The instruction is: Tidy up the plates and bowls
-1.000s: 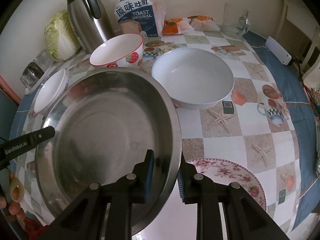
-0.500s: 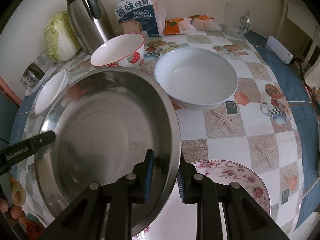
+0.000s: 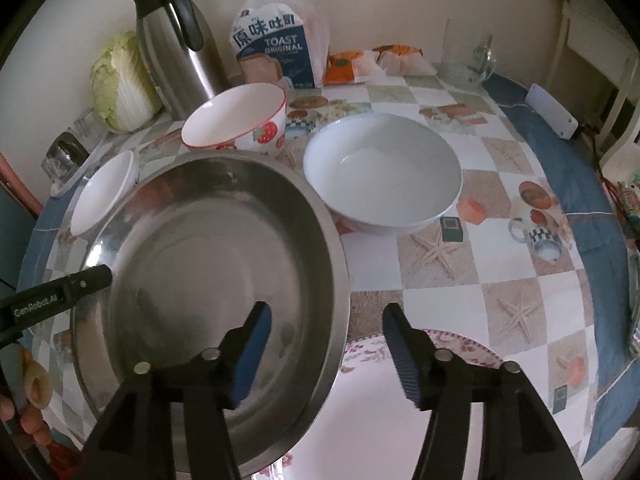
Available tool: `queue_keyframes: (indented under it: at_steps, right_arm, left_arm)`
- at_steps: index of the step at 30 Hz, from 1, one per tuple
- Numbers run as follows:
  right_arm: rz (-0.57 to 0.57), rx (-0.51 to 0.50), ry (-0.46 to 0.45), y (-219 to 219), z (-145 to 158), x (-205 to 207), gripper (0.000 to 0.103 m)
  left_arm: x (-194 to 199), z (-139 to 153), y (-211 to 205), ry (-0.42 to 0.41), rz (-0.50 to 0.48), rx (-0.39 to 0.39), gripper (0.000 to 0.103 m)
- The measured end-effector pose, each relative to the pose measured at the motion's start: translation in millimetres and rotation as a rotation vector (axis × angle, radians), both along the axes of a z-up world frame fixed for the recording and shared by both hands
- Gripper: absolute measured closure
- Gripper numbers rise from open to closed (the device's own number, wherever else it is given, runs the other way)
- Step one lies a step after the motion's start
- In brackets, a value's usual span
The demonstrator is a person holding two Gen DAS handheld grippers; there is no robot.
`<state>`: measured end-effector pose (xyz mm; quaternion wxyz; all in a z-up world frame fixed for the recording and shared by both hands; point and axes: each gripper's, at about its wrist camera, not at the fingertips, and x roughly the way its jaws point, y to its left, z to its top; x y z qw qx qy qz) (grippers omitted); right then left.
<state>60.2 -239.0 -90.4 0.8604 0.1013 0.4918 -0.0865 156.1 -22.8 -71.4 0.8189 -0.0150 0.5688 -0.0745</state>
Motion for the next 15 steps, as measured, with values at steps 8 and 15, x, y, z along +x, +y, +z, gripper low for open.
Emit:
queue_keyframes:
  at_steps: [8,15]
  right_arm:
    - [0.012,0.002,-0.027,3.1,3.9,-0.8,0.02]
    - [0.006,0.0,-0.057,3.1,7.8,-2.1,0.001]
  left_arm:
    - [1.0,-1.6,3.3,0.018,0.019,-0.02,0.019]
    - [0.1,0.4,16.0,-0.008,0.071,-0.016,0.012]
